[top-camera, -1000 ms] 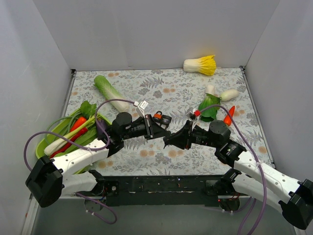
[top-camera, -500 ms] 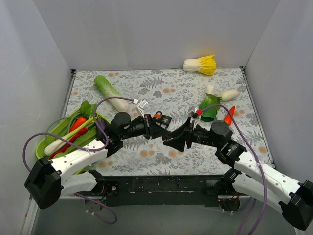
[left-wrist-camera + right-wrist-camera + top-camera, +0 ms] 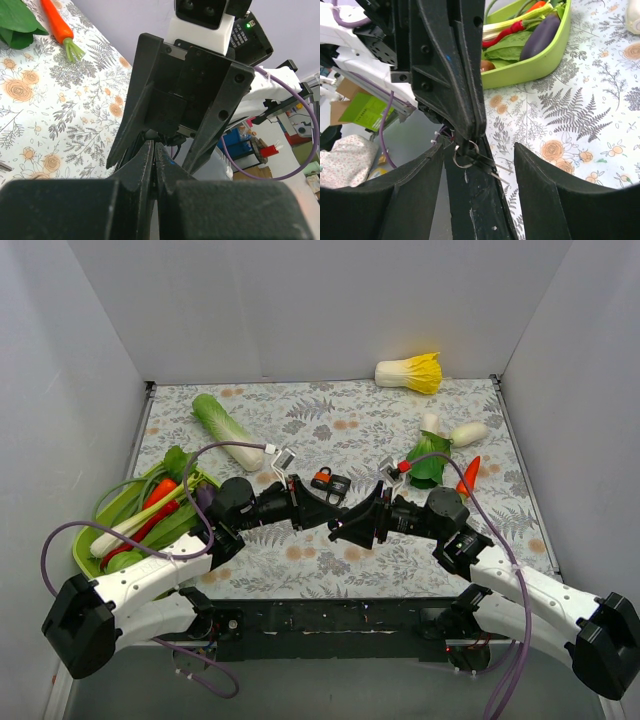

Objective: Unlock with the key

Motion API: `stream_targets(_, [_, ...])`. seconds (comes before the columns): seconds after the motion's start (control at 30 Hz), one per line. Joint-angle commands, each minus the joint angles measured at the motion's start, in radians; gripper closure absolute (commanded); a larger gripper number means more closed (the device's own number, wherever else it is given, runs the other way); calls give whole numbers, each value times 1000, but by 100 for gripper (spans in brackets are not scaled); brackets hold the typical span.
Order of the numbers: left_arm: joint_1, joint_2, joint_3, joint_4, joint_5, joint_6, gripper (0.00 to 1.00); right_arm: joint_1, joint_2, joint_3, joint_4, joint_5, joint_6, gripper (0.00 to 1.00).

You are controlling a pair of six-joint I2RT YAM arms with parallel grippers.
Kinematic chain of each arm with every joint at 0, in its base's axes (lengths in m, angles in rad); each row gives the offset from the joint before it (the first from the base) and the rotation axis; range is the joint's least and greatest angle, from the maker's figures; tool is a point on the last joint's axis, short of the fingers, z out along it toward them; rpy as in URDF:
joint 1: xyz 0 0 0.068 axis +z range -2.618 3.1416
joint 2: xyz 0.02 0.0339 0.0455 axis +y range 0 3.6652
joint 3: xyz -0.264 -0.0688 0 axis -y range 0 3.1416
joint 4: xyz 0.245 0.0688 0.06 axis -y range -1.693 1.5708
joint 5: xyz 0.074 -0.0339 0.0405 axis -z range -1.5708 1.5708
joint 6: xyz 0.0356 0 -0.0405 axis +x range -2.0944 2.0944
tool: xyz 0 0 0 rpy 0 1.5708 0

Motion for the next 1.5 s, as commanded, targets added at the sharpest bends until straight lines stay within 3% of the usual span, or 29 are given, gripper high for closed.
stream_targets(0.0, [3, -9, -1, 26, 12, 19, 100, 3, -3, 4, 108, -15, 23, 36])
stream_targets(0.37, [3, 16, -2, 75, 32, -5, 100, 3, 15, -11, 152, -15, 43, 41])
stream_targets(0.6, [3, 17, -7, 80, 29, -4, 100, 1, 53, -14, 219, -48, 73, 63])
stream_targets(0.77, [3, 28, -8, 78, 36, 1, 100, 3, 52, -28, 252, -43, 87, 72])
stream_targets(0.87, [3, 29, -16, 84, 36, 2, 100, 3, 61, -26, 259, -43, 93, 81])
stream_targets(0.97, [3, 29, -16, 71, 29, 18, 100, 3, 66, -32, 276, -41, 107, 97])
stream_targets(1.03, [3, 28, -10, 42, 1, 27, 99, 3, 69, -42, 290, -29, 115, 99])
stream_targets(1.07, [3, 26, -5, 26, -13, 34, 91, 3, 69, -46, 299, -22, 121, 99])
stream_targets(1.1, [3, 23, -1, 9, -29, 50, 64, 3, 66, -55, 298, -17, 119, 99])
stream_targets(1.17, [3, 13, 13, -38, -75, 70, 39, 3, 58, -63, 296, 4, 121, 99])
stream_targets(1.2, [3, 6, 18, -57, -95, 93, 19, 3, 46, -68, 277, 18, 119, 99])
stream_targets(1.23, [3, -12, 30, -104, -121, 100, 6, 0, 37, -69, 258, 31, 115, 99])
stream_targets(1.33, [6, -29, 57, -219, -267, 111, 2, -31, -5, -98, 214, 58, 93, 99])
stream_targets(1.47, [55, 69, 217, -426, -292, 174, 2, -118, -66, -150, 155, 52, 89, 99])
